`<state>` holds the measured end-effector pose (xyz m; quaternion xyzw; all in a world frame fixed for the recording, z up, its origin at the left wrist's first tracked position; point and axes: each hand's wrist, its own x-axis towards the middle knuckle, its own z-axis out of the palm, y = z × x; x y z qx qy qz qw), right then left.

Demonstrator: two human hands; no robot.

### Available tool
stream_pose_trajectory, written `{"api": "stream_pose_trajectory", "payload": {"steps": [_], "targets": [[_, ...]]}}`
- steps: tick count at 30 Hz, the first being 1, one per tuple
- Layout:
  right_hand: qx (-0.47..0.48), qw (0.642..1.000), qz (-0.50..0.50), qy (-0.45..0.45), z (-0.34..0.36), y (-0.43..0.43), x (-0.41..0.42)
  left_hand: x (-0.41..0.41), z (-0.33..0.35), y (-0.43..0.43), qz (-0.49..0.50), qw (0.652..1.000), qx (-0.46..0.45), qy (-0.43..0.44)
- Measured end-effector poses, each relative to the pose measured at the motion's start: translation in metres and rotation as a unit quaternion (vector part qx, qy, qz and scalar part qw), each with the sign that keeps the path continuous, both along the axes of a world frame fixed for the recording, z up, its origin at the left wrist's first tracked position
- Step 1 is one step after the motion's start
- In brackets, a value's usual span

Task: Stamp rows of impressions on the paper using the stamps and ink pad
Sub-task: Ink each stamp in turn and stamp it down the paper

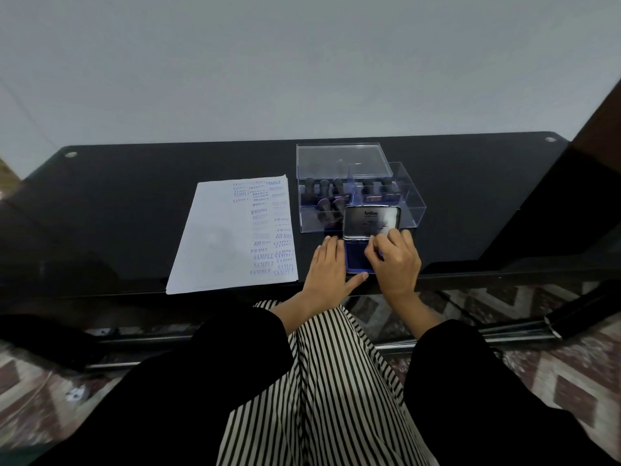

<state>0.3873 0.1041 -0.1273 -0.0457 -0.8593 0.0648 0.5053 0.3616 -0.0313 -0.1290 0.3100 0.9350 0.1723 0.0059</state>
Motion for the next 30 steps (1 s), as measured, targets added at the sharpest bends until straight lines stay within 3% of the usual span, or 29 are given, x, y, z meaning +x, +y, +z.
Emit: {"api": "stream_pose_trajectory", "payload": {"steps": [17, 30], "targets": [[0.003, 1.000, 0.003, -0.008, 0.000, -0.001, 0.003, -0.001, -0.002, 0.000, 0.000, 1.000, 0.011, -0.003], [-0.046, 0.997, 0.019, -0.056, 0.014, -0.001, -0.011, -0.002, -0.002, 0.000, 0.000, 1.000, 0.003, -0.001]]}}
